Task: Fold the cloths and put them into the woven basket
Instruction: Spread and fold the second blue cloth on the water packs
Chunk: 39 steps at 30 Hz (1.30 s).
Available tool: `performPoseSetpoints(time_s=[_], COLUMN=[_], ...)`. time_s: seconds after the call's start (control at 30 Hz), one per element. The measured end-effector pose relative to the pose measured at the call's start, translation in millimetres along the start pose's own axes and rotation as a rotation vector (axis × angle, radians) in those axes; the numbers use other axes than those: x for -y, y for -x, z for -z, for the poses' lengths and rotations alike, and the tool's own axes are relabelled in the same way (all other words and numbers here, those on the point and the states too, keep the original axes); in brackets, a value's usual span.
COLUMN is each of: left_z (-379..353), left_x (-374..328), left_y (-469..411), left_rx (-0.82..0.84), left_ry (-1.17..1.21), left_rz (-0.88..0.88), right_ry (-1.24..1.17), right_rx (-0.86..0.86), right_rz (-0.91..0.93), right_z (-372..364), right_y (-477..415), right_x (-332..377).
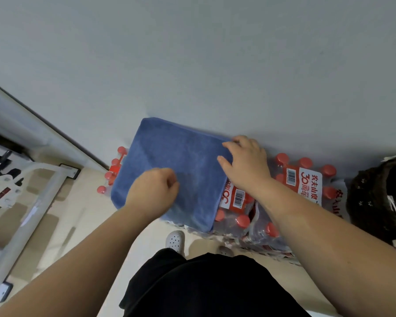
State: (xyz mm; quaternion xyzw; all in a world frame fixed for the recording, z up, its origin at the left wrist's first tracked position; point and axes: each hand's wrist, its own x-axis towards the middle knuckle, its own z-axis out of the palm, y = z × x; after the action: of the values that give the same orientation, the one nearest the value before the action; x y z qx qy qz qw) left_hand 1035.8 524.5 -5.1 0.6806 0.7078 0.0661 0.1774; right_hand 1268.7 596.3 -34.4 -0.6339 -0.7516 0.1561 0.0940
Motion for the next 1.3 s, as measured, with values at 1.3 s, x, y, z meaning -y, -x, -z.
performPoseSetpoints(time_s=[1.3], left_z=[51.9], left_x=[116.1], left_y=[-189.1], left_rx=[0.242], left_ry=[0.604], left_rz=[0.188], right_ry=[-0.315], right_rx=[-0.251], right_rz=[-0.768], right_z=[-20.9], right_y=[-49.2], right_x=[51.1])
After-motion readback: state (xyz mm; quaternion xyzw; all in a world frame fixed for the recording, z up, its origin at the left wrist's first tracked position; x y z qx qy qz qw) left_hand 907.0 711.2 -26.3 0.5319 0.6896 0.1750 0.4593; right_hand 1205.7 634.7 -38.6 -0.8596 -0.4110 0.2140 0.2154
